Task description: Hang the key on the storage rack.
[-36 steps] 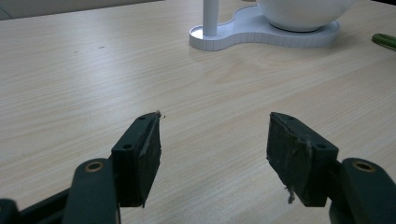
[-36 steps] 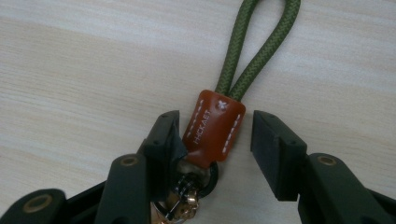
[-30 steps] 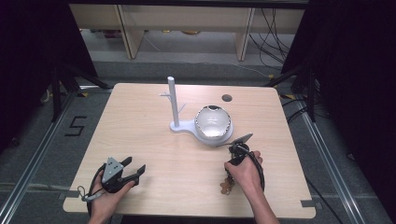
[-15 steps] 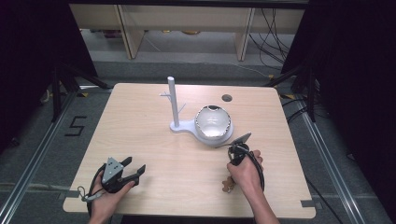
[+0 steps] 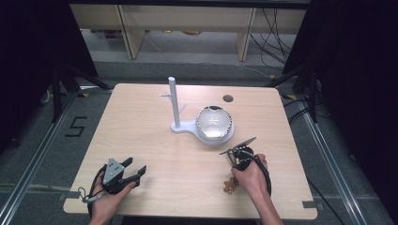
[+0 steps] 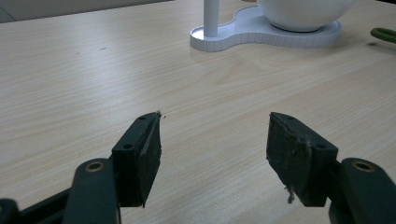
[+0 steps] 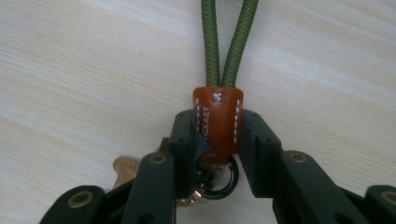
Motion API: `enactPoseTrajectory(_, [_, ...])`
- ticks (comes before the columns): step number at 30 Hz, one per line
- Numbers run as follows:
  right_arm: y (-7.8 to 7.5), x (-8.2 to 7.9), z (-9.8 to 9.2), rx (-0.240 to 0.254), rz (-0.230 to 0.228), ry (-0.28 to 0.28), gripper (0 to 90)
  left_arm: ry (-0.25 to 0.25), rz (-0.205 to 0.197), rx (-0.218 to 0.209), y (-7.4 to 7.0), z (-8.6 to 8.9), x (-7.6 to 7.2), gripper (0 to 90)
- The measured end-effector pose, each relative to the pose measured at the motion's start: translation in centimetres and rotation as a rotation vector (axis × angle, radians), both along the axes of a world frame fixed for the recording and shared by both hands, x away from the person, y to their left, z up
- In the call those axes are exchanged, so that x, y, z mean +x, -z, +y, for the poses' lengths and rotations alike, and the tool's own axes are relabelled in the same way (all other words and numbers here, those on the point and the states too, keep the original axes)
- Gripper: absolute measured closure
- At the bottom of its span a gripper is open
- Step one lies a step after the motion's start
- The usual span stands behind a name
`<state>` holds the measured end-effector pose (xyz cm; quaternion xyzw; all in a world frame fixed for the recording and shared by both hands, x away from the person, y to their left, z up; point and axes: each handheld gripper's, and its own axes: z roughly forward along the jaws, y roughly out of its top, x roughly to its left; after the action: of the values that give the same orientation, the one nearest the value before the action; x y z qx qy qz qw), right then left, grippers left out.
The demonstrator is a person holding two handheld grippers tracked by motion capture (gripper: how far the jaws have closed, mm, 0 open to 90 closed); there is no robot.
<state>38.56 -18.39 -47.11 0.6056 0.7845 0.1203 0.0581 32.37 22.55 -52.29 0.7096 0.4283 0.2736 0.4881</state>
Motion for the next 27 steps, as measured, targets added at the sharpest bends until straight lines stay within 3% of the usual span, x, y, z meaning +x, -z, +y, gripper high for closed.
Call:
enactPoseTrajectory(4, [-0.3, -0.9, -0.4, 0.026, -0.074, -0.035, 68.9, -0.002, -0.002, 0.004, 0.0, 0.0, 0.0, 34.7])
enactPoseTrajectory(6, [-0.5, -1.3, -0.7, 0.042, -0.085, -0.068, 68.9, -0.003, -0.001, 0.002, 0.0, 0.0, 0.0, 34.7])
enactPoseTrajectory(10, [-0.8, -2.0, -1.0, 0.072, -0.120, -0.080, 69.0, -0.003, -0.002, 0.002, 0.0, -0.1, -0.1, 34.7])
enactPoseTrajectory(11, [-0.9, -2.3, -1.1, 0.098, -0.144, -0.079, 69.0, -0.002, -0.002, 0.003, 0.0, -0.1, -0.1, 34.7])
enactPoseTrajectory(12, [-0.8, -2.6, -1.6, 0.088, -0.204, -0.123, 69.0, -0.001, -0.004, 0.008, 0.0, -0.1, -0.1, 34.8])
enactPoseTrajectory(13, [-0.8, -2.7, -1.7, 0.094, -0.226, -0.133, 68.9, -0.002, -0.003, 0.009, 0.0, -0.1, -0.1, 34.8])
enactPoseTrajectory(15, [-0.9, -3.0, -1.8, 0.110, -0.236, -0.127, 69.0, -0.001, -0.004, 0.010, 0.0, -0.1, -0.1, 34.9])
enactPoseTrajectory(19, [-0.8, -3.8, -2.5, 0.192, -0.313, -0.131, 69.0, -0.008, -0.002, 0.018, -0.1, -0.1, -0.2, 34.9])
enactPoseTrajectory(21, [-0.7, -3.9, -2.7, 0.179, -0.332, -0.130, 69.0, -0.007, -0.003, 0.017, 0.0, -0.1, -0.2, 34.9])
enactPoseTrajectory(24, [-0.2, -4.5, -2.8, 0.254, -0.402, -0.142, 69.0, -0.008, -0.004, 0.018, -0.1, -0.1, -0.2, 35.1])
enactPoseTrajectory(26, [0.3, -4.5, -3.1, 0.269, -0.455, -0.171, 69.0, -0.011, 0.000, -0.008, 0.1, -0.2, -0.1, 35.3])
enactPoseTrajectory(27, [0.3, -4.5, -3.1, 0.269, -0.455, -0.171, 69.0, -0.011, 0.000, -0.008, 0.1, -0.2, -0.1, 35.3])
